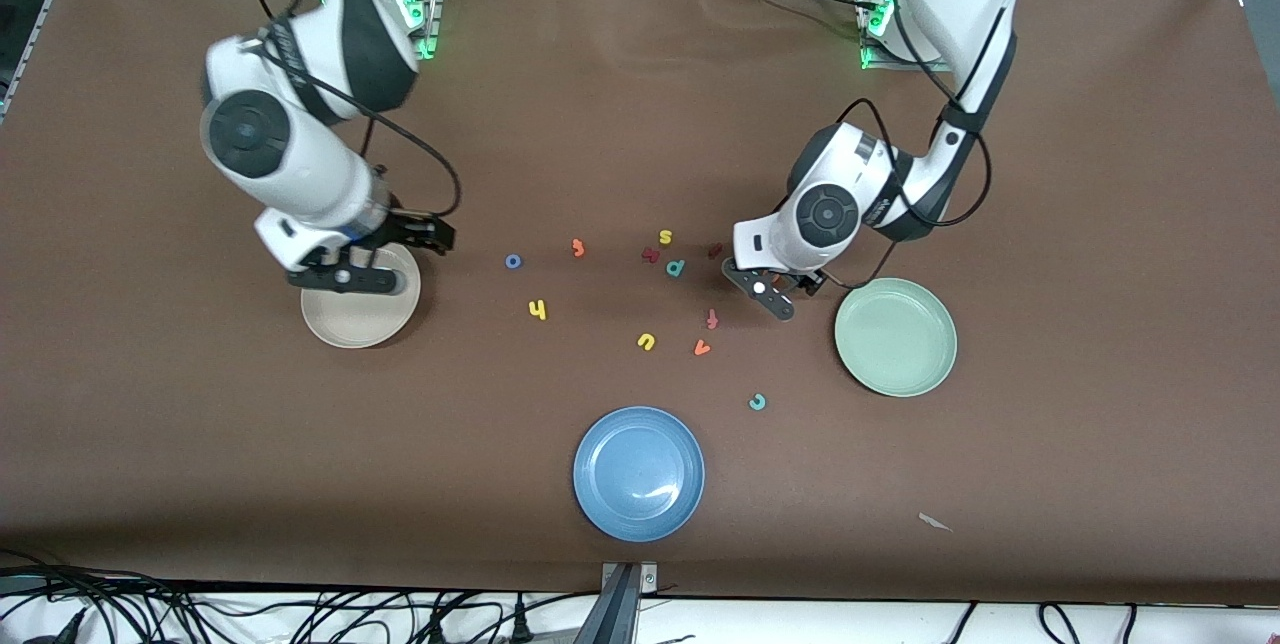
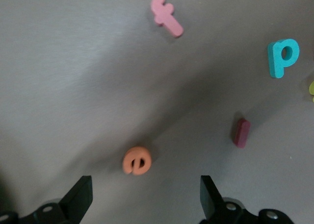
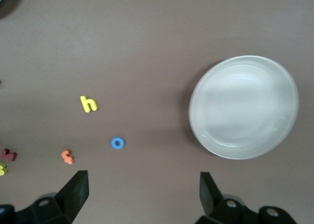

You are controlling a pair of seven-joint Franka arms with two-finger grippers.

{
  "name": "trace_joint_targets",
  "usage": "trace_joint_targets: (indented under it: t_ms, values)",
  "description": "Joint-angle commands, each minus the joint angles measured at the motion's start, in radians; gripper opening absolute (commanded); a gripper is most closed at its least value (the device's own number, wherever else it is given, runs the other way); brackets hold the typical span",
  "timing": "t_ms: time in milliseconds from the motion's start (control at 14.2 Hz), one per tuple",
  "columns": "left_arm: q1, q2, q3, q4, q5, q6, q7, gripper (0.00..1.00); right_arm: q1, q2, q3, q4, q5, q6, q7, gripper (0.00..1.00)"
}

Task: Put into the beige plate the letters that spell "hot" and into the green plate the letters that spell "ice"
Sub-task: 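Reach the left gripper to orange e while the right gripper reaches yellow h, then grasp orange e with the left gripper while the right gripper grasps yellow h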

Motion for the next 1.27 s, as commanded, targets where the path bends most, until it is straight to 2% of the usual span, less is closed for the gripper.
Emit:
trace_joint_targets:
  t_ms: [0,71,282,353,423,494,564,635,706,776,917,988,1200]
  values:
    - [-0.015,0.029,0.015,0.006,-0.015,0.044,0.017,0.95,0.042,0.049,-0.004,-0.001,0.002,0.076,0.059,1.00]
    - [-0.013,0.032,0.015,0.006,-0.015,0.050,0.024,0.91,0.054,0.066,-0.004,-0.002,0.002,0.104,0.069,1.00]
    - [-0.007,0.035,0.015,0.006,0.032,0.056,0.034,0.65,0.079,0.112,-0.004,-0.002,0.002,0.193,0.111,1.00]
    - [0.001,0.036,0.017,0.006,0.038,0.056,0.034,0.60,0.079,0.130,-0.004,-0.002,0.002,0.216,0.111,1.00]
    - [0.007,0.041,0.017,0.004,0.038,0.056,0.034,0.59,0.085,0.146,-0.004,-0.002,0.002,0.242,0.111,1.00]
    - [0.007,0.044,0.017,0.001,0.038,0.056,0.034,0.49,0.087,0.163,-0.004,-0.002,0.002,0.268,0.111,1.00]
    - [0.007,0.044,0.017,0.000,0.038,0.057,0.034,0.46,0.088,0.180,-0.004,-0.002,0.002,0.300,0.113,1.00]
    - [0.007,0.045,0.017,0.000,0.038,0.066,0.034,0.32,0.090,0.199,-0.004,-0.002,0.002,0.332,0.114,1.00]
    - [0.007,0.050,0.017,0.000,0.038,0.073,0.032,0.27,0.099,0.219,-0.004,-0.002,0.002,0.368,0.137,1.00]
    - [0.007,0.049,0.017,0.000,0.038,0.073,0.030,0.18,0.111,0.241,-0.004,-0.001,0.000,0.398,0.154,1.00]
    - [0.008,0.036,0.015,0.006,0.038,0.065,0.027,0.11,0.120,0.279,-0.006,0.001,0.000,0.449,0.154,1.00]
    - [0.010,0.020,0.017,0.009,0.038,0.056,0.026,0.10,0.122,0.298,-0.006,0.004,-0.009,0.466,0.152,1.00]
    - [0.019,-0.031,0.020,0.021,0.037,0.004,0.026,0.10,0.125,0.334,-0.006,0.010,-0.110,0.475,0.149,1.00]
